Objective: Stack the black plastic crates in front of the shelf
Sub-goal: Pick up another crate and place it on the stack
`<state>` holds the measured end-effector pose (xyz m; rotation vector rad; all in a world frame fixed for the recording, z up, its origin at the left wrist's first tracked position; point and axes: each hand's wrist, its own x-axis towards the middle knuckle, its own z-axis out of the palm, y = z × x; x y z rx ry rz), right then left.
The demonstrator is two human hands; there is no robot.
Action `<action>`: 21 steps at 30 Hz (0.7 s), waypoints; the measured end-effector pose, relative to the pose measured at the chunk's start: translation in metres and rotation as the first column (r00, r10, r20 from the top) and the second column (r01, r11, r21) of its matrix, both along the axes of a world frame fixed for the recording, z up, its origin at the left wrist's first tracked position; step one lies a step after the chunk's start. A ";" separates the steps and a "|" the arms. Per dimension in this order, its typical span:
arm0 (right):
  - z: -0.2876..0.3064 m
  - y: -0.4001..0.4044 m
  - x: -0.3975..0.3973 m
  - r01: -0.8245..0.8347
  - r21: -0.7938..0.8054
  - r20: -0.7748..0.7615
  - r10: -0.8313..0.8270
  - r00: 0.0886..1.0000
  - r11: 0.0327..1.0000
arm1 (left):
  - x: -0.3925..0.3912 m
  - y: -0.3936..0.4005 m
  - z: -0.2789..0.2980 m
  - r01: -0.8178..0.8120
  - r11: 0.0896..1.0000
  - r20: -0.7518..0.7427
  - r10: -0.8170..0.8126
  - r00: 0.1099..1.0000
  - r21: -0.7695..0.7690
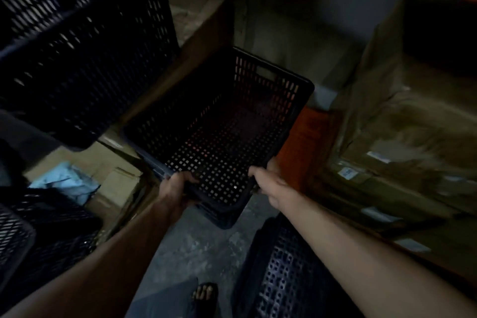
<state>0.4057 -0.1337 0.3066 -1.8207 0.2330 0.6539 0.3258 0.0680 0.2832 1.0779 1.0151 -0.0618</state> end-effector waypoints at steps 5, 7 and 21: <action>0.097 -0.014 -0.070 -0.031 0.013 0.046 0.031 0.998 0.999 | -0.080 -0.018 0.098 -0.034 0.999 0.040 0.033 0.999 0.029; 0.130 -0.018 -0.097 -0.038 0.033 0.062 0.036 0.997 0.999 | -0.108 -0.022 0.134 -0.058 0.997 0.080 0.053 0.995 0.057; 0.313 -0.111 -0.236 0.233 0.000 0.257 -0.225 0.940 0.973 | -0.303 -0.024 0.312 -0.073 0.976 0.106 0.051 0.993 0.207</action>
